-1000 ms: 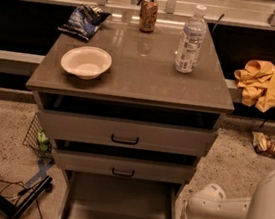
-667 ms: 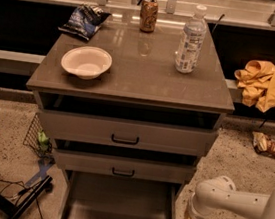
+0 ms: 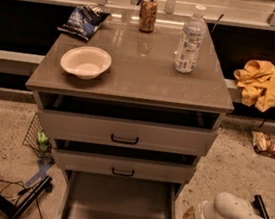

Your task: Open bottom drawer

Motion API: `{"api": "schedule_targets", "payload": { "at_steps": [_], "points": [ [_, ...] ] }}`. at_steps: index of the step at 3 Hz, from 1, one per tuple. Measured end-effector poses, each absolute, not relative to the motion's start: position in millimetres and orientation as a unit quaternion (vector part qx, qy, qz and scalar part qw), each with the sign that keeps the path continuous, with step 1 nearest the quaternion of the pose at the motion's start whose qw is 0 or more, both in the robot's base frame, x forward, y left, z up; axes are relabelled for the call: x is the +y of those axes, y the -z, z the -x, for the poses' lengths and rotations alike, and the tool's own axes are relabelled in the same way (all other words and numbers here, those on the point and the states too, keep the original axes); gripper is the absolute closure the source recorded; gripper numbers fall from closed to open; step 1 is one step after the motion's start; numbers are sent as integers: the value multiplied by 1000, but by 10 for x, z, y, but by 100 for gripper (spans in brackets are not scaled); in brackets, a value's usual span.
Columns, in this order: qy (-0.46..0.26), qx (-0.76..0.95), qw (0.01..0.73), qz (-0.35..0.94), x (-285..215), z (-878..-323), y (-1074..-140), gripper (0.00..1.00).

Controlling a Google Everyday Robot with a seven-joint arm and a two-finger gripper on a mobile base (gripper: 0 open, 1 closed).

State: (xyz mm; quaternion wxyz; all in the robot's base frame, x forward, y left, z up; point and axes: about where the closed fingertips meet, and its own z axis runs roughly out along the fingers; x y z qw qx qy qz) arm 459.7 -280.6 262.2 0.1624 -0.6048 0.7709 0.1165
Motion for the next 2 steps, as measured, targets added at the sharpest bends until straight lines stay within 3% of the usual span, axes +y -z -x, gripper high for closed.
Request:
{"api": "schedule_targets", "payload": {
  "at_steps": [1, 2],
  "points": [
    [-143, 761, 231, 589, -2741, -4590, -2372, 100],
    [-139, 738, 245, 613, -2713, -4581, -2292, 100]
  ]
}}
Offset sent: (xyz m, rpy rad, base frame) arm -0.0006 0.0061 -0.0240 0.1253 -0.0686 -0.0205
